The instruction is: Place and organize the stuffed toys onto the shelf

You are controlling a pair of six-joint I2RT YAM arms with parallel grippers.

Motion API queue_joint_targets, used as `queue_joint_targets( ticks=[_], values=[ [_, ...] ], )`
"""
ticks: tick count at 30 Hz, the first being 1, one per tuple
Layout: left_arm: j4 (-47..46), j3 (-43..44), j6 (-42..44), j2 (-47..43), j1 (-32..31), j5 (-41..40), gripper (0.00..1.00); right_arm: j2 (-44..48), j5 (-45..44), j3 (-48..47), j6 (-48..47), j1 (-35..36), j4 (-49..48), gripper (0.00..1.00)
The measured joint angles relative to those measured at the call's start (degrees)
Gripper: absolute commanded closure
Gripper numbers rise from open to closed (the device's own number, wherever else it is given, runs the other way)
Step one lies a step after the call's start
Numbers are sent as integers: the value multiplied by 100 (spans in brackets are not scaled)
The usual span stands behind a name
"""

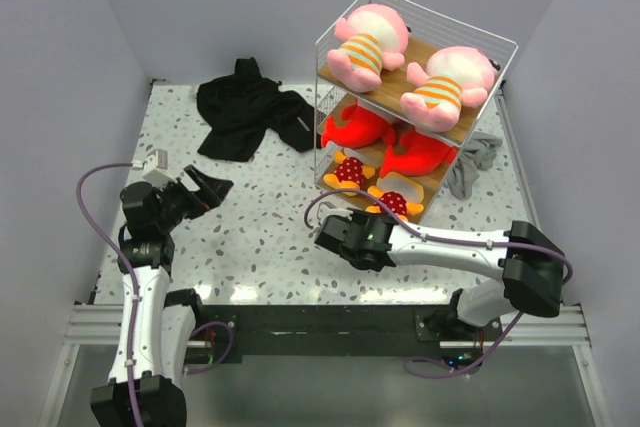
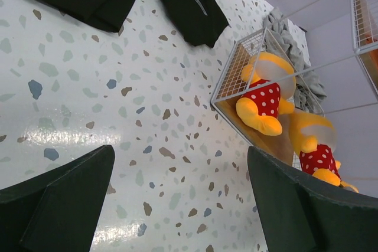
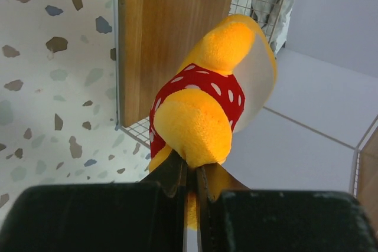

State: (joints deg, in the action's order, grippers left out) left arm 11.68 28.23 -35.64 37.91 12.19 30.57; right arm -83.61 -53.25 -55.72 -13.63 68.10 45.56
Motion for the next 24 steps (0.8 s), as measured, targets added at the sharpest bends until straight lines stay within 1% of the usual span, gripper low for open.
queue_joint_targets(
  ticks=[6,9,11,17,24],
  values=[
    [2,0,35,-15,0,-22,1,-83,4,280,-824,-229,-977,100],
    [2,0,37,-44,0,-26,1,-245,13,339,-1121,-415,-1381,97],
    [4,0,35,-59,0,-28,1,-348,24,369,-1261,-579,-1554,94],
    [4,0,37,-81,-2,-37,1,-658,72,374,-1408,-979,-1799,92],
    [4,0,37,-79,-17,-42,1,-789,195,599,-1432,-1169,-2024,76]
  ],
)
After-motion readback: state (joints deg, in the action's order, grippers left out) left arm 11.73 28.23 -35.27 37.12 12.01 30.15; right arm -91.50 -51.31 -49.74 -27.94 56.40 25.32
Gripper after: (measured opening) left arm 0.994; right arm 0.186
